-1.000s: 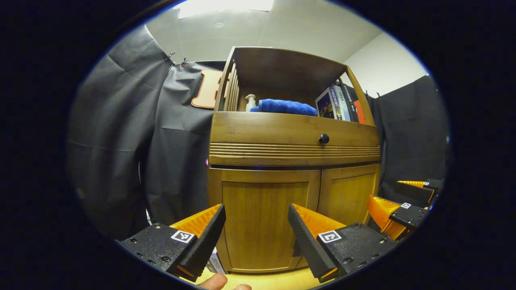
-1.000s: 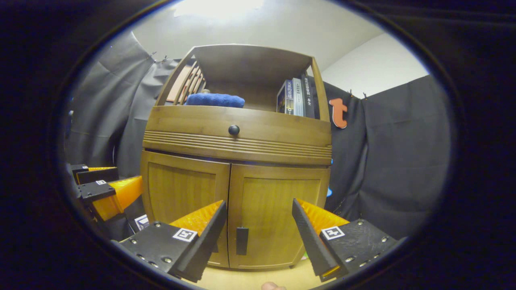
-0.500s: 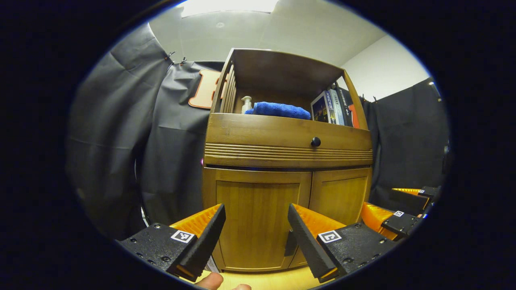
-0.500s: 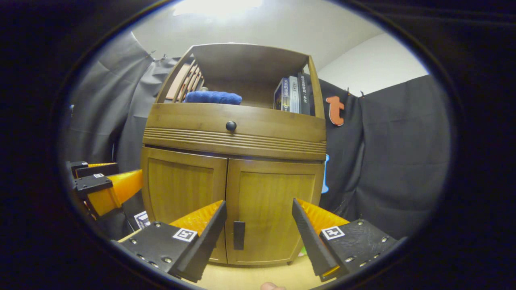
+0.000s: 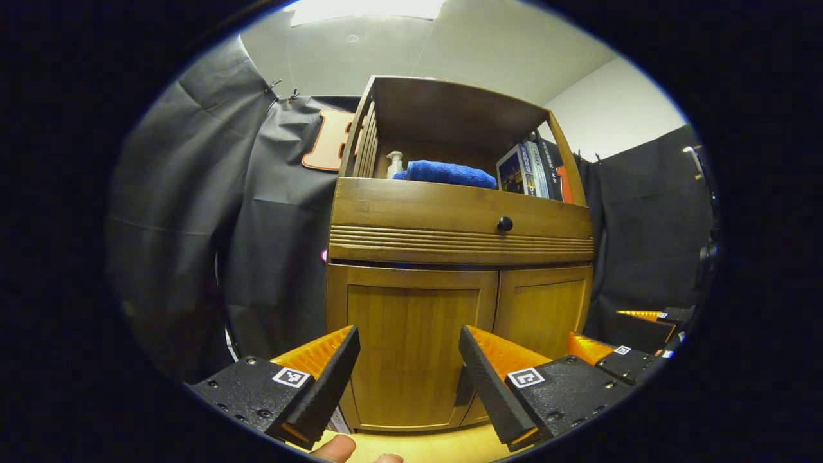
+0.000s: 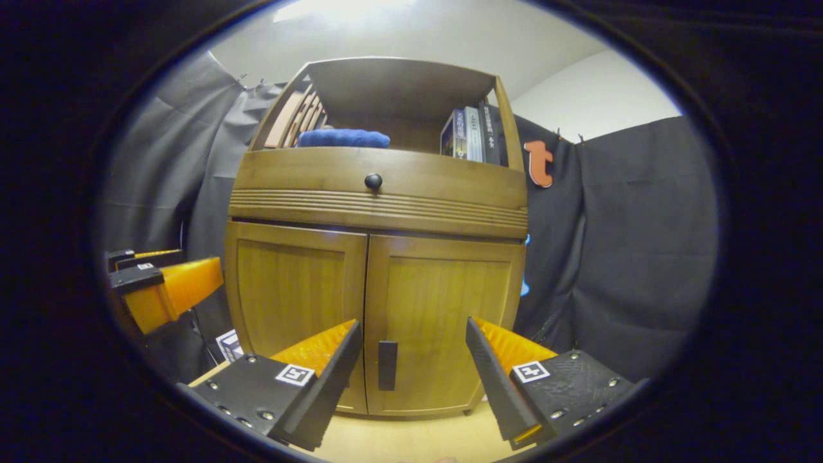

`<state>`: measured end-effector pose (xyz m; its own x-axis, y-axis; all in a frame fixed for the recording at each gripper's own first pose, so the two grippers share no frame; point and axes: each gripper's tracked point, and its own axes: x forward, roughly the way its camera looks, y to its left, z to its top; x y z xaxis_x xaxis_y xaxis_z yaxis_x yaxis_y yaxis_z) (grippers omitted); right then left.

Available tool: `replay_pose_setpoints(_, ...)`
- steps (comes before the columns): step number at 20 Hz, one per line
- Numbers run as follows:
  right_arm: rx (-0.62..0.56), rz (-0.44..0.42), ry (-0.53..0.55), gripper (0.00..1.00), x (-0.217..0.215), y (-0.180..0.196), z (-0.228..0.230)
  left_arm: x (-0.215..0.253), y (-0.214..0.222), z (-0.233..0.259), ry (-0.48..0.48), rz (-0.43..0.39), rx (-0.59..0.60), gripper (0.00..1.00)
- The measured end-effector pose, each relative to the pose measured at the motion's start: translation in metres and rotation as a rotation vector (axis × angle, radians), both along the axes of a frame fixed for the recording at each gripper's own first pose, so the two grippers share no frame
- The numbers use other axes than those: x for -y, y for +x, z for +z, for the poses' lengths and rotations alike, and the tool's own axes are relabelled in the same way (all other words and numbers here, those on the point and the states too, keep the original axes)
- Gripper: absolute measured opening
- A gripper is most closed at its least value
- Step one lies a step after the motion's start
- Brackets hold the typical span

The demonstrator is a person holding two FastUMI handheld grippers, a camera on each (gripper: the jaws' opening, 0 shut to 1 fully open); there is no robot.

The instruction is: Open the right door of the double-door shoe cabinet with the right hand, and open the left door with the left hand.

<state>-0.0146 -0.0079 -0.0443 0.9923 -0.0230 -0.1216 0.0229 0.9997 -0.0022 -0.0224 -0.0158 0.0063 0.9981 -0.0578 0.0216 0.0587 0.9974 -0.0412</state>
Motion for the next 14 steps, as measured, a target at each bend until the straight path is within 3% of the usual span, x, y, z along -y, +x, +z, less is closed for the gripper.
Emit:
replay_pose_setpoints(4,-0.049,0.005,0.011,0.95,-0.005,0.014,-0.019,-0.011,0.003,-0.003,0.011,0.019,-0.008,0.99)
replay_pose_setpoints(8,-0.103,-0.003,0.006,0.86,-0.011,0.035,-0.042,-0.028,0.009,-0.004,0.028,0.051,-0.006,0.92)
replay_pose_setpoints(12,-0.15,0.012,0.005,0.74,-0.022,0.055,-0.065,-0.046,0.019,-0.007,0.041,0.091,-0.01,0.92)
replay_pose_setpoints(14,-0.178,0.026,-0.002,0.74,-0.03,0.066,-0.078,-0.055,0.023,-0.011,0.046,0.11,-0.018,0.92)
